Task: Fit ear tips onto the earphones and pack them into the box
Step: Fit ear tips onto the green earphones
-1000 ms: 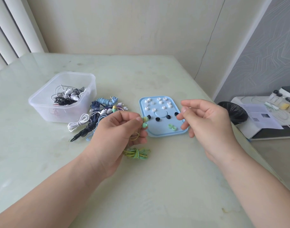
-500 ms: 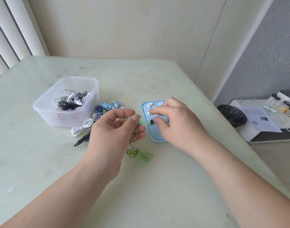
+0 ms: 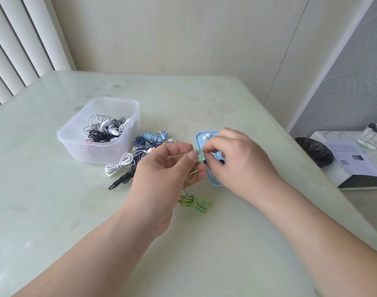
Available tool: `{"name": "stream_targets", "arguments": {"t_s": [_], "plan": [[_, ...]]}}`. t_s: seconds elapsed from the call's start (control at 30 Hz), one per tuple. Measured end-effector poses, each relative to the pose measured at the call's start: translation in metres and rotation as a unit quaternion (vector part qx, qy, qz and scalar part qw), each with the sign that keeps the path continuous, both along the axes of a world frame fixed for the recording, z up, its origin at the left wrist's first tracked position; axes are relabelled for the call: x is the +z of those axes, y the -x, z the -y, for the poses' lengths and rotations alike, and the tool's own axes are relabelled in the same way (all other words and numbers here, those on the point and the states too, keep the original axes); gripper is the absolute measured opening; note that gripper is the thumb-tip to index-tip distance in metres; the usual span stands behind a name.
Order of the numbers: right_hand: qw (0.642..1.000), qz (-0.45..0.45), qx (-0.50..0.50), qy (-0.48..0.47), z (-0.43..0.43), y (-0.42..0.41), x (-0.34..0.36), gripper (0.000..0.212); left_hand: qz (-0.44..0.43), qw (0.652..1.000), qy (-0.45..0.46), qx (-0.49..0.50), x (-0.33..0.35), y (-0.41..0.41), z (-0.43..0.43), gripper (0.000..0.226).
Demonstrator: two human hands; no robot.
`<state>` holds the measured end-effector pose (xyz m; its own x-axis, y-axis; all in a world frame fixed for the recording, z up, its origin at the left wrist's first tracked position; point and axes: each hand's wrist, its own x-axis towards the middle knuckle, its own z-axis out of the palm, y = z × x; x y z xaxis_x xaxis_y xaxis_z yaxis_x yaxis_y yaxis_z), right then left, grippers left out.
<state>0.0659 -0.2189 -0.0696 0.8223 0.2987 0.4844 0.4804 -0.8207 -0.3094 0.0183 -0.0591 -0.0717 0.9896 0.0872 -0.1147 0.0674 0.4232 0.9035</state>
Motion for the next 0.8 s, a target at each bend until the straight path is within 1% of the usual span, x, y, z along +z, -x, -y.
{"name": "stream_targets", "arguments": {"t_s": [0.07,0.1,0.2,0.3,0.43,0.57,0.63,0.7,0.8], "plan": [[0.991,-0.063,-0.002,-0.118,0.006,0.007,0.005,0.01,-0.004,1.0,0.003,-0.007,0.0,0.0,-0.001,0.009],[0.977,-0.112,-0.01,-0.182,0.01,0.012,0.007,0.011,-0.006,1.0,0.003,-0.01,-0.001,0.0,-0.001,0.01],[0.904,-0.238,-0.004,-0.355,0.018,0.029,0.009,0.013,-0.006,1.0,-0.001,-0.023,-0.001,0.001,0.0,0.017],[0.836,-0.301,-0.012,-0.458,0.02,0.038,0.005,0.019,0.003,0.999,-0.008,-0.041,-0.001,0.003,0.002,0.024],[0.764,-0.35,-0.018,-0.541,0.018,0.041,0.004,0.016,0.006,0.998,-0.021,-0.06,-0.002,0.005,0.003,0.026],[0.709,-0.375,-0.013,-0.597,0.021,0.042,0.007,0.018,0.008,0.997,-0.033,-0.067,-0.003,0.006,0.005,0.026],[0.698,-0.388,-0.008,-0.602,0.021,0.042,0.007,0.022,0.014,0.996,-0.043,-0.074,-0.004,0.006,0.005,0.026],[0.693,-0.392,-0.004,-0.604,0.021,0.041,0.006,0.027,0.02,0.995,-0.049,-0.079,-0.004,0.007,0.005,0.027],[0.689,-0.392,0.001,-0.61,0.022,0.039,0.004,0.028,0.027,0.995,-0.046,-0.084,-0.004,0.006,0.005,0.028]]}}
